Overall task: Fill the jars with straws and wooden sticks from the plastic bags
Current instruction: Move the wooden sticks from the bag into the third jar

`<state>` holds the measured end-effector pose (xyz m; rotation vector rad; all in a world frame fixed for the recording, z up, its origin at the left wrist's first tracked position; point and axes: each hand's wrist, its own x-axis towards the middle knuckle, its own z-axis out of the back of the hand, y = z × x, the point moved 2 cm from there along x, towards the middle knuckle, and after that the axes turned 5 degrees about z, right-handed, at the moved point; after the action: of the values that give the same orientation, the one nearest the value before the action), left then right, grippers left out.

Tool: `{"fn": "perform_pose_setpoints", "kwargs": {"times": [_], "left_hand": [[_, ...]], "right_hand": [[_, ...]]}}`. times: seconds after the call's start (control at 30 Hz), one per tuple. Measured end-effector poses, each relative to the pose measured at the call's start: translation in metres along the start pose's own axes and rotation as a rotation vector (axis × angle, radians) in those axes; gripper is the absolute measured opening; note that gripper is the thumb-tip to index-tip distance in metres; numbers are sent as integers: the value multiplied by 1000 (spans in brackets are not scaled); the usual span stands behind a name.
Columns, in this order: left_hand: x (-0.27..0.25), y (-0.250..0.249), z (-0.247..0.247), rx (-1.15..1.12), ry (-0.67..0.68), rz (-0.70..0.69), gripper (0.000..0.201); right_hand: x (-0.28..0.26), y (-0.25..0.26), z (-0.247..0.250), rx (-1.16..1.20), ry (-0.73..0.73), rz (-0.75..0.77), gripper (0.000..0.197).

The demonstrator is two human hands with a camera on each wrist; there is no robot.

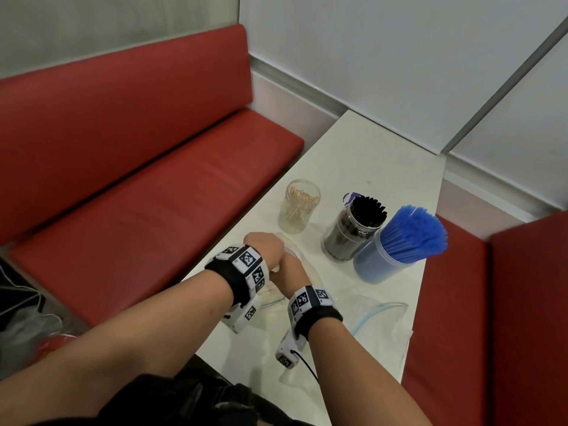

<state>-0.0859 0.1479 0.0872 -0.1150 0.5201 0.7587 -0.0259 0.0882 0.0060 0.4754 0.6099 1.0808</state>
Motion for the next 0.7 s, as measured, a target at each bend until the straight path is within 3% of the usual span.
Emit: {"fn": "perform_pose_setpoints", "kwargs": {"times": [0.07,0.17,0.23,0.27,0.33,0.37,0.43,0.5,0.53,0.6,0.7], "left_hand": [[-7,-3,19,69,-39,-30,26],[-17,-6,46,169,-97,-75,18],[-23,-4,65,135,-143,-142,6],[-23,-1,74,59,-167,-177,17],[-22,11,90,-248,-192,-256,43],[-21,18,98,-492,-219,-303,52],[-22,31,108,-1116,-308,-385,53],[-14,42,105,-1744,-356,-367,46],[-7,46,97,-1981,-327,-325,43],[4,40,78,-2210,-103,-220,37],[9,16,47,-2166,415,-134,42]], "right_hand": [[2,0,3,3,-14,-17,6],[3,-2,10,90,-73,-39,31],[1,0,18,270,-125,-36,34],[0,2,23,371,-150,-27,29],[-1,8,35,527,-192,-14,17],[-1,10,44,534,-221,-16,24],[-1,16,67,566,-294,-5,36],[-2,30,94,744,-343,45,35],[-5,39,109,834,-359,80,36],[-11,60,139,971,-360,156,40],[-21,82,172,1103,-321,258,44]]}}
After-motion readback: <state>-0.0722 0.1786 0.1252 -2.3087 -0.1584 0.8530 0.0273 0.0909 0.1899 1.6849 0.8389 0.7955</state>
